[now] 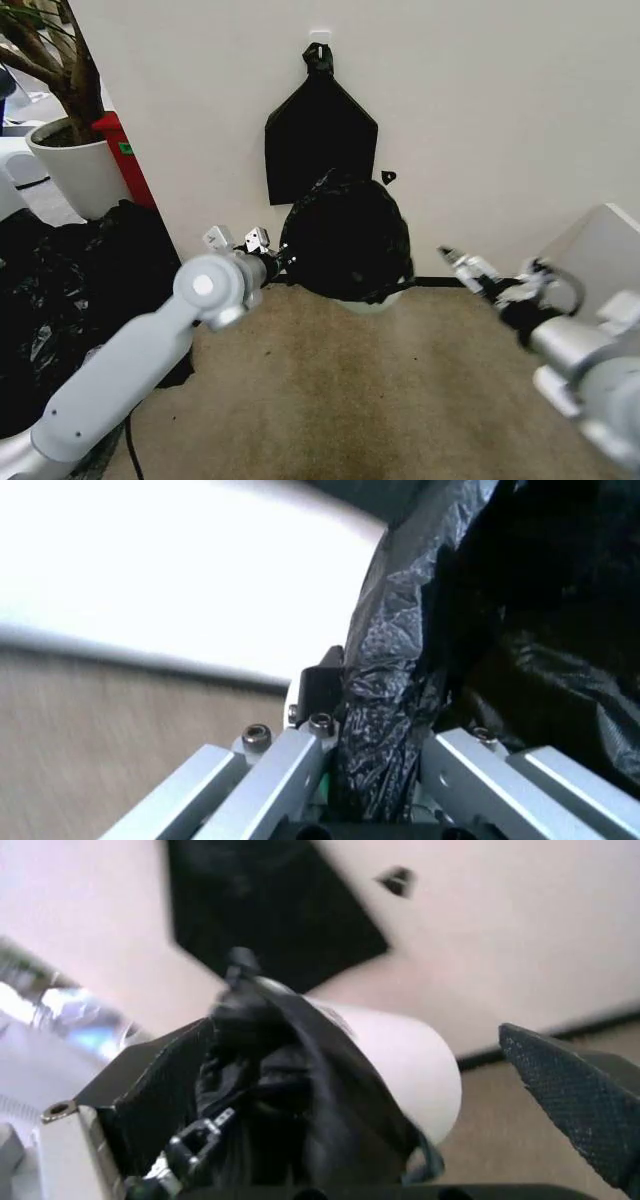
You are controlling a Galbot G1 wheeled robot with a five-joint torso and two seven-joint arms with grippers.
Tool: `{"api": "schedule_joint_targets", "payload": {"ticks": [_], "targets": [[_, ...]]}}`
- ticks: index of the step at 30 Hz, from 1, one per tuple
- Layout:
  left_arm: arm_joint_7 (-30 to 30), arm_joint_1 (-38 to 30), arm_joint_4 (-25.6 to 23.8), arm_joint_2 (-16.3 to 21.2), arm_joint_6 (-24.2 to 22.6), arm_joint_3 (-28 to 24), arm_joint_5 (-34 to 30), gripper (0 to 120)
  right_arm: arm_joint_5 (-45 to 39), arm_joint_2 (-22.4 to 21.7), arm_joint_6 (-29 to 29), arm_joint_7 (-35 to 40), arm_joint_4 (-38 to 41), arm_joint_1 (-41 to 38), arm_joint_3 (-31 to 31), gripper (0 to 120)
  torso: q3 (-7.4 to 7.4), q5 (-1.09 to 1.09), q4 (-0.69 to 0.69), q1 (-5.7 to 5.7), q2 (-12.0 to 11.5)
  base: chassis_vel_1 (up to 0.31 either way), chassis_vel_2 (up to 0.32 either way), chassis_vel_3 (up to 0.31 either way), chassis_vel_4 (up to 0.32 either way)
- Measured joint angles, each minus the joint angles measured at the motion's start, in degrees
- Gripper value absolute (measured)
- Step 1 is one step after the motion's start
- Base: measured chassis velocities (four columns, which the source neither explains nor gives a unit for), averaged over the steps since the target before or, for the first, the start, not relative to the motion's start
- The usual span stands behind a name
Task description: Place the garbage bag over the trash bin.
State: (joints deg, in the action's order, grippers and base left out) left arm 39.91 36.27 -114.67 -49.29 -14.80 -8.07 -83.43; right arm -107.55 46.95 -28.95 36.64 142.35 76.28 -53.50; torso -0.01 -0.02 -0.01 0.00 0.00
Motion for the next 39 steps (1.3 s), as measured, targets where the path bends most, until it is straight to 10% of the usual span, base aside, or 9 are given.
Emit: {"api": "schedule_joint_targets", "payload": {"ticks": [3, 11, 39], "targets": [[-11.45, 0.32, 1.74, 2.11, 3.3, -4.99, 17.69, 0, -1.5, -9.33, -2.4, -8.06, -4.55, -5.48, 1.18, 100, 0.01, -0.02, 0.04, 0.0, 0.0, 0.0, 0.0, 0.0, 0.0], [-24.71, -1.95, 5.57, 4.34, 13.15, -12.24, 36.37, 0, -0.09, -13.43, -8.15, -19.44, -10.27, -10.02, 8.07, 100, 0.01, 0.02, 0.0, 0.0, 0.0, 0.0, 0.0, 0.0, 0.0], [-28.84, -2.2, 0.71, 5.82, 17.1, -12.71, 33.66, 0, 10.02, -12.48, -9.96, -26.22, -25.59, -8.04, 11.83, 100, 0.01, 0.02, 0.0, 0.0, 0.0, 0.0, 0.0, 0.0, 0.0]]}}
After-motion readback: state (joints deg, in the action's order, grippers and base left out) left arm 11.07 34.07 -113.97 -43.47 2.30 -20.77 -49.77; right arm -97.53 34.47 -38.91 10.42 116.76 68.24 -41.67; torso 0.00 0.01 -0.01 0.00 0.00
